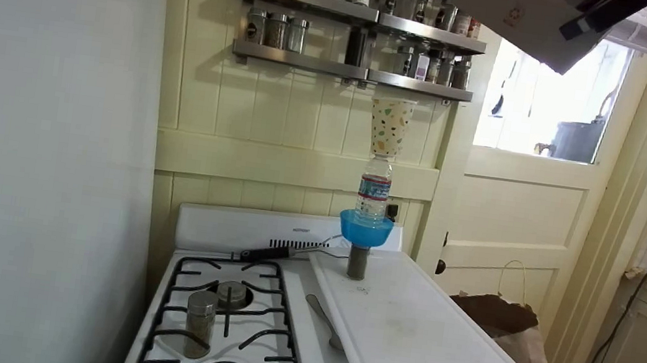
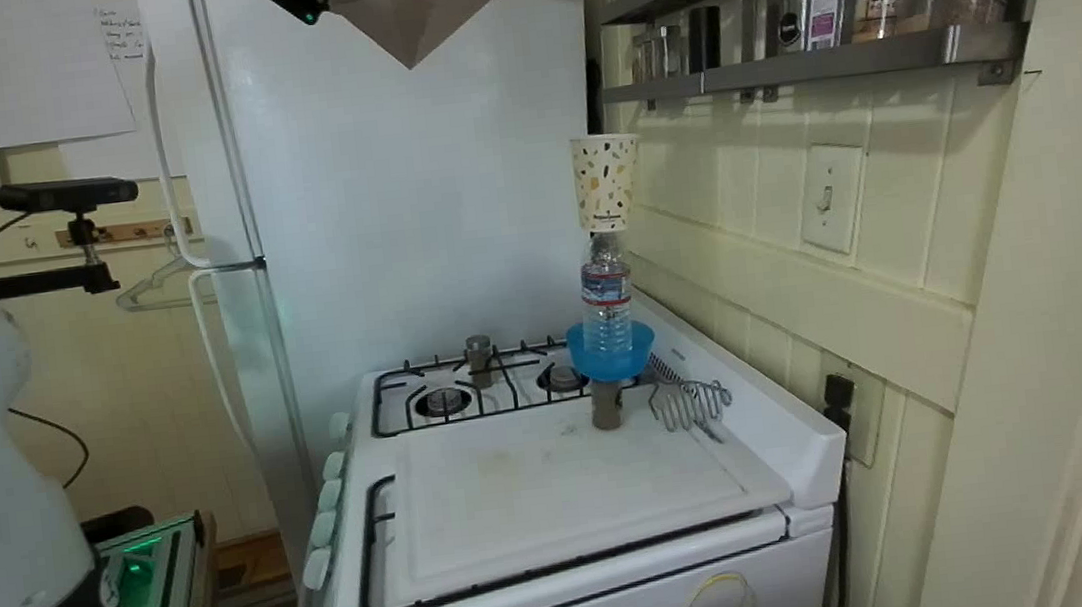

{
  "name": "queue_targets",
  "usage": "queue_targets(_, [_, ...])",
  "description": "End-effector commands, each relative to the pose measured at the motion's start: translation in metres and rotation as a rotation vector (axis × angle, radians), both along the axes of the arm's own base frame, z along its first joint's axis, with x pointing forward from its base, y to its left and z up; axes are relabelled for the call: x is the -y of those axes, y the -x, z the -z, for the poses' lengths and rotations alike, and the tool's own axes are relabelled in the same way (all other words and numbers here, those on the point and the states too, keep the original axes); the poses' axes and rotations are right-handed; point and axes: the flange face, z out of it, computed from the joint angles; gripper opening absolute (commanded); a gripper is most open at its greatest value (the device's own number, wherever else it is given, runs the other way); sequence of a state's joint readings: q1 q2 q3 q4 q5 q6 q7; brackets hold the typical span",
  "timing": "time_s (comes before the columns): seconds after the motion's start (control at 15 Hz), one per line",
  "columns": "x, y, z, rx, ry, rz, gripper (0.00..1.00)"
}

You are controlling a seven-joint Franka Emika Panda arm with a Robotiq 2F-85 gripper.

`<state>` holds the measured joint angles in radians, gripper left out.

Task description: Move the box to the left

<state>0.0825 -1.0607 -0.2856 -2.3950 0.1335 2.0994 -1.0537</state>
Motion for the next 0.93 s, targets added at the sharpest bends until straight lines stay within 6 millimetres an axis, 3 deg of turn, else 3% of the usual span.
queue_targets(0.0, [0.008,0.001,-0.026,-0.094,-0.013,-0.101,0.00])
queue_targets(0.4, [0.022,-0.011,-0.052,-0.231,-0.054,-0.164,0.00])
queue_targets(0.47, [0.026,-0.018,-0.051,-0.252,-0.057,-0.147,0.00])
queue_targets(0.53, [0.020,-0.002,-0.046,-0.196,-0.047,-0.136,0.00])
queue_targets(0.8, [0.026,-0.021,-0.047,-0.231,-0.047,-0.124,0.00])
queue_targets(0.87, [0.025,-0.022,-0.040,-0.264,-0.058,-0.153,0.00])
